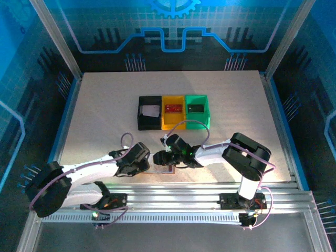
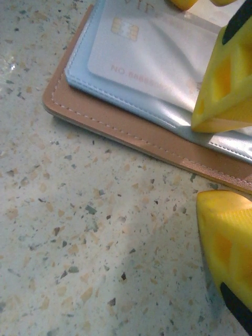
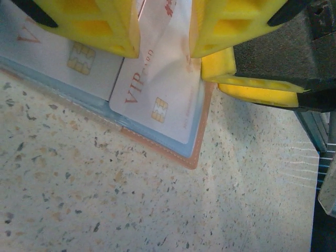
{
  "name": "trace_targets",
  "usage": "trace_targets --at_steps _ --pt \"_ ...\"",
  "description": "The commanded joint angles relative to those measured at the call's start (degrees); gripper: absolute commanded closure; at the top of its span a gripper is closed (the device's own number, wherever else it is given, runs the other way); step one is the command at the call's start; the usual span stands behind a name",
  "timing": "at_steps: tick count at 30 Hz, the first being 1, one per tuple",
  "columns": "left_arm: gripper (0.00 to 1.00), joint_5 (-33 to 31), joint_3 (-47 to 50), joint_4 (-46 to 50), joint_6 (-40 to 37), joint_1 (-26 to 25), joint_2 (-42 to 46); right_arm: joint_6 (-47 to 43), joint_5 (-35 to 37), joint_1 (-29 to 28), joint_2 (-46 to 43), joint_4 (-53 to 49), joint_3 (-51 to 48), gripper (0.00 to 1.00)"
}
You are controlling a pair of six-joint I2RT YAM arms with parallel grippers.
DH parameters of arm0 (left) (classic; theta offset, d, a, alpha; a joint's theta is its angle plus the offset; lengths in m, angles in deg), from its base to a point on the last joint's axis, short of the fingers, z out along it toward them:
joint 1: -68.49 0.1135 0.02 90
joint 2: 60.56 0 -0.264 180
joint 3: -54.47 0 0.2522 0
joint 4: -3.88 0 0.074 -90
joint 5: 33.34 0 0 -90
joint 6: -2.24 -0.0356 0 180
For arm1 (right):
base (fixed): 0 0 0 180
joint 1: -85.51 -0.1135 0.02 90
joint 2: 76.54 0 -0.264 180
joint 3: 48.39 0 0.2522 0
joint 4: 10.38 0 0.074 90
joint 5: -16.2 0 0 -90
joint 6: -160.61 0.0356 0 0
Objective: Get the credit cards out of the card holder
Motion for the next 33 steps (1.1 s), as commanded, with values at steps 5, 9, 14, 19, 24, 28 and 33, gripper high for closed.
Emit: trace_targets --at_steps 5,9,14,19,24,28,33 --pt "0.62 8.83 6.59 -21.12 1.78 -2.07 -11.80 0.01 8.67 -1.24 0.29 -15.66 0.65 0.68" --pt "0.62 8.73 6.86 -22.36 2.11 -2.47 -11.99 0.32 7.89 -1.81 1.60 -15.33 0.93 0.68" --pt "0.63 8.69 6.91 -23.50 2.17 -2.94 -12.48 0.52 7.41 -2.25 2.66 -15.23 1.42 0.67" --pt "0.63 9.02 7.16 -26.14 2.68 -3.65 -13.83 2.17 8.44 -3.43 5.21 -17.79 2.98 0.67" --pt "0.63 9.11 7.60 -28.10 2.99 -4.14 -15.03 2.75 8.78 -3.61 6.29 -16.58 2.72 0.67" --pt "0.63 9.13 7.69 -28.75 2.95 -4.36 -15.68 2.48 6.06 -3.62 6.79 -11.00 1.34 0.68" --pt "0.63 9.14 7.96 -29.54 3.04 -4.53 -16.04 3.99 2.95 -3.26 6.84 -5.74 -0.91 0.72"
